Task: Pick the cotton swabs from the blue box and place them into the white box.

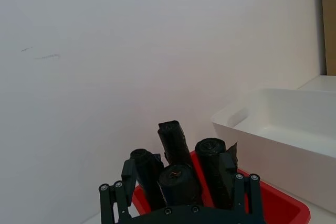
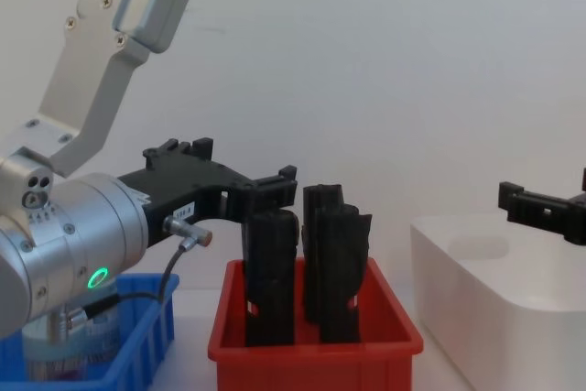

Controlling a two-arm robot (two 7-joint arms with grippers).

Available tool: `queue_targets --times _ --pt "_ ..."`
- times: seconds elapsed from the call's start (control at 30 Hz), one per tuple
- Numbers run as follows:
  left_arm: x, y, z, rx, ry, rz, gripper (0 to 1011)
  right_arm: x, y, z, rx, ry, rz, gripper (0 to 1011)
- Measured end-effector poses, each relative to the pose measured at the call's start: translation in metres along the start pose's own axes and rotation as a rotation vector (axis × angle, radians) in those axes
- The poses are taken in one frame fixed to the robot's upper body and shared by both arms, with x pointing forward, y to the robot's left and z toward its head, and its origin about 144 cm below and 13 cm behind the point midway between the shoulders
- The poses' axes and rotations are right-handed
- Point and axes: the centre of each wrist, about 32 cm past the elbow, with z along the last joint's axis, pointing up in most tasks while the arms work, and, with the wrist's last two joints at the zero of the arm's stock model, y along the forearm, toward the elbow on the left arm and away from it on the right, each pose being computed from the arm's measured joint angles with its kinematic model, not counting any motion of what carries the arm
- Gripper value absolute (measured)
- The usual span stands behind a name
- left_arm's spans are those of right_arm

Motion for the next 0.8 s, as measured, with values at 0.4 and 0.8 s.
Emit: queue_targets --times 0.4,0.8 --pt "0.0000 0.0000 0.0000 0.000 0.000 0.000 1004 0.0000 0.0000 0.0000 0.000 0.000 0.000 1002" --pt "0.0000 0.0000 0.0000 0.000 0.000 0.000 1004 0.0000 0.0000 0.0000 0.000 0.000 0.000 1001"
